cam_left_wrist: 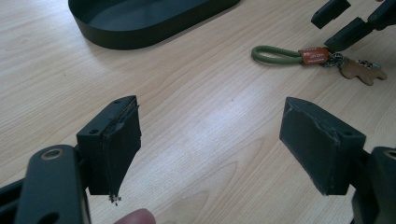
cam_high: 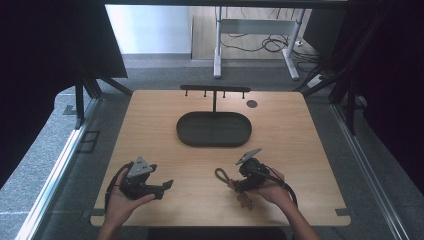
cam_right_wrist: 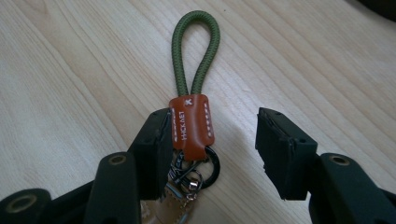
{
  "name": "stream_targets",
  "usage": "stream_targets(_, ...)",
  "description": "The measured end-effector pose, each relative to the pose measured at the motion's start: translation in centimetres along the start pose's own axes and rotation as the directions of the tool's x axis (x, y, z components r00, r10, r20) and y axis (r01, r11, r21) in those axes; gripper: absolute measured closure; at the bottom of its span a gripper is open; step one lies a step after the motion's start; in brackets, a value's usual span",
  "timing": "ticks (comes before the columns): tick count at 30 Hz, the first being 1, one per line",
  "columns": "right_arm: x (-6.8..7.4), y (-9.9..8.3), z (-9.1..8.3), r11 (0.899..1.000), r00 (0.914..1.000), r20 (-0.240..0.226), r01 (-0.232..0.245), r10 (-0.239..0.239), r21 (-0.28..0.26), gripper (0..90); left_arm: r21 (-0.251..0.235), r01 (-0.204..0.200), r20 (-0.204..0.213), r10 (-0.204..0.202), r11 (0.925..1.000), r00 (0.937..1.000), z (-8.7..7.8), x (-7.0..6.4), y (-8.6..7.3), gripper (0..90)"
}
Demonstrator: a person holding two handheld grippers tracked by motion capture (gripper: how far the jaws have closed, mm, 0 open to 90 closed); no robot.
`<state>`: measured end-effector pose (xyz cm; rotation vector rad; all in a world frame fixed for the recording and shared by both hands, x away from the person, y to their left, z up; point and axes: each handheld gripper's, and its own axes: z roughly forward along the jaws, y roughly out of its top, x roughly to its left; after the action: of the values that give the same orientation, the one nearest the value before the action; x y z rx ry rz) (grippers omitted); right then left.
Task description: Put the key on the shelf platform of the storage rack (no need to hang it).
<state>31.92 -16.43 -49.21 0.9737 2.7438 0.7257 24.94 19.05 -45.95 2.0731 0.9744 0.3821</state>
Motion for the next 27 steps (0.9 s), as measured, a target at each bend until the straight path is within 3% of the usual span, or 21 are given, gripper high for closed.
stream_targets(15,1.1,0.3,1.6,0.999,0.9997,-0.015,0.02,-0.019,0.046,50.3,-0.016,0.005,-0.013,-0.005,0.9999,0.9999,-0.3,0.1,0.0,21.0)
stream_targets(27,1.2,0.2,2.1,0.997,0.9995,-0.002,0.033,-0.033,0.063,60.1,-0.01,0.01,-0.013,-0.01,0.9999,0.9999,-0.1,0.2,-0.1,21.0)
